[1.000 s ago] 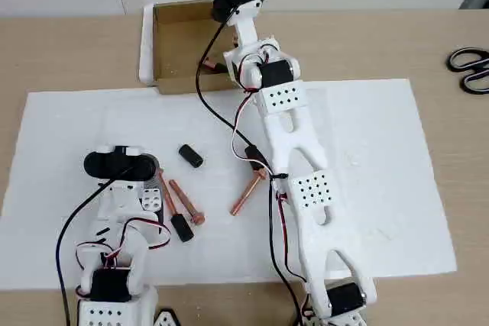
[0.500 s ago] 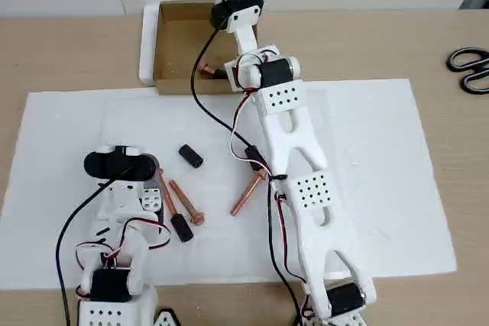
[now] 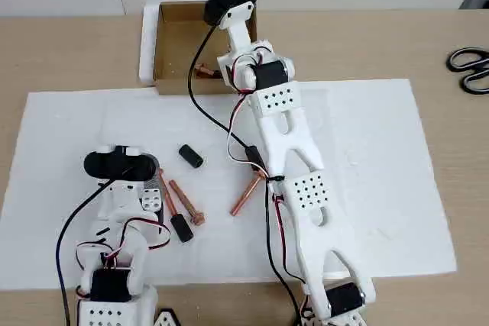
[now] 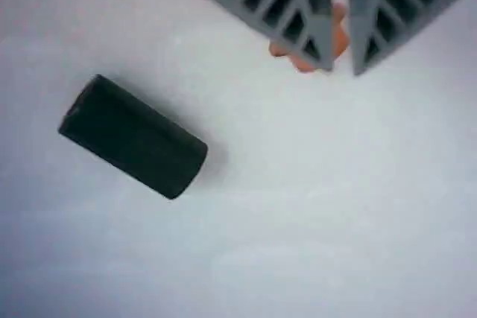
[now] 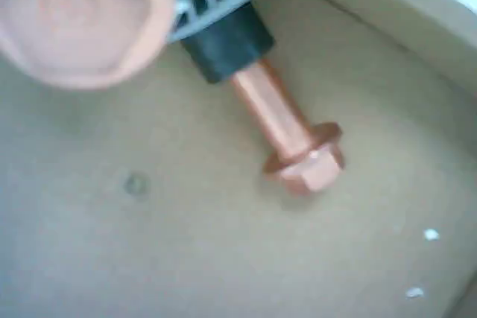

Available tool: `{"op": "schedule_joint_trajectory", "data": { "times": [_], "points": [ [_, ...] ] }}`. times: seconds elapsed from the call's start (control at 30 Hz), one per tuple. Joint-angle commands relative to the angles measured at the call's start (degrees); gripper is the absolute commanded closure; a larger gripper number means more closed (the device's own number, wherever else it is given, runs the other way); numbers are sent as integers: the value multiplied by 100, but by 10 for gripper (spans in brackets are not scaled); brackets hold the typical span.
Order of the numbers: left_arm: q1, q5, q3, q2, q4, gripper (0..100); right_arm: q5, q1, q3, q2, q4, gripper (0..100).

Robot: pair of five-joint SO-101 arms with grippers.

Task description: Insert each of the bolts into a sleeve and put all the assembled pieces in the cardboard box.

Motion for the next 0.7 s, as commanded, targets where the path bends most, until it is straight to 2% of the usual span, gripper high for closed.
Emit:
{"op": "schedule_joint_trajectory", "data": {
  "times": [0.0,0.1,0.67],
  "points": [
    [-18,-9,-40,-26,18,994,-18,-31,-211,-127,-119,871],
    [-18,-9,-40,-26,18,994,-18,-66,-211,-127,13,826],
    [-18,-9,-40,-26,18,994,-9,-101,-255,-207,84,826]
  ]
}}
